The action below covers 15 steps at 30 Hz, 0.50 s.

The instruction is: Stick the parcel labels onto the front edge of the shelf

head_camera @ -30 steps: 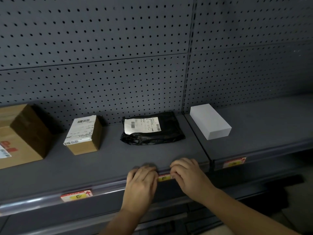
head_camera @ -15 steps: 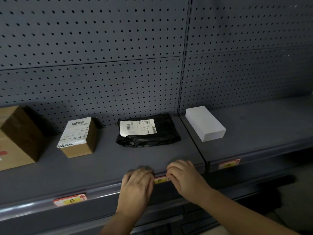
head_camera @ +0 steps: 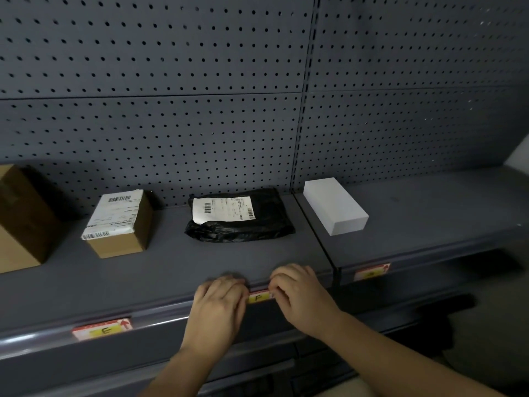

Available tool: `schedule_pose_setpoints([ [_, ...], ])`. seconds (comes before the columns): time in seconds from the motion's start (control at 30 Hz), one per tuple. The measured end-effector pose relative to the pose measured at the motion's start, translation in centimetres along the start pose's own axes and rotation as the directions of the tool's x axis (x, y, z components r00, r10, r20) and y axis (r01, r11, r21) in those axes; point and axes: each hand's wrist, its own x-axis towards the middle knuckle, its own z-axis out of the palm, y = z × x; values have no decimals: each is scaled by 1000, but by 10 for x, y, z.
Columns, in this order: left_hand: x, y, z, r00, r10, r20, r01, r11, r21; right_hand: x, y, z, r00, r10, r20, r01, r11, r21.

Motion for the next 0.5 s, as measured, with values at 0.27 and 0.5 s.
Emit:
schedule_pose_setpoints([
  [0.27,-27,-47,-43,998,-15,-62,16,1000,25,23,-69,23,997,-9,-76,8,1000,-16],
  [0.5,-84,-146,-106,990,-59,-132,67,996,61,70,-169,68,994,-67,-86,69,997,20],
])
